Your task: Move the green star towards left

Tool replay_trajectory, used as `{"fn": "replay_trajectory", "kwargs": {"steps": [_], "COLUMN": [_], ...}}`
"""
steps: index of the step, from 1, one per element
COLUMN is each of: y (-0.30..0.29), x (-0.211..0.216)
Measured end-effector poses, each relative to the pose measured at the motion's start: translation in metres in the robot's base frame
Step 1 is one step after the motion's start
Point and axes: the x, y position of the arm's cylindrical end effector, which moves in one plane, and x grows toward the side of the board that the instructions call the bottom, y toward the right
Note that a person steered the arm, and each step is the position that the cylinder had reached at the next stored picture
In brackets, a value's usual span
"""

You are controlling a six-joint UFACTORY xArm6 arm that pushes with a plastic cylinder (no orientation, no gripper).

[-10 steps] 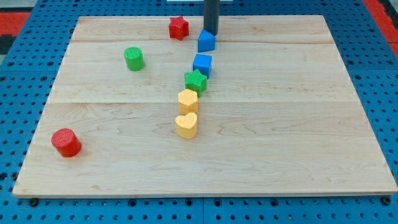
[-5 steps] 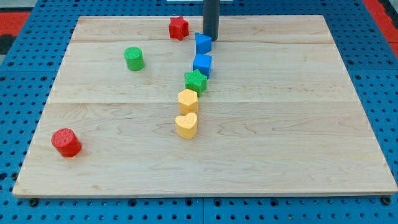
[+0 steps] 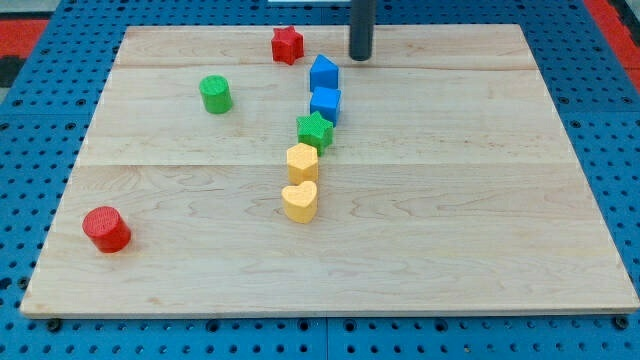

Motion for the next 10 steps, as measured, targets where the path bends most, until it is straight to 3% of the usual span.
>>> {"fn": "replay_trajectory", "kwargs": {"steps": [2,6,7,9,10], "y": [0.05,0.051,0.027,-0.055,-0.045], "x": [0.015,0.06,0.096,0.122,0.125]}}
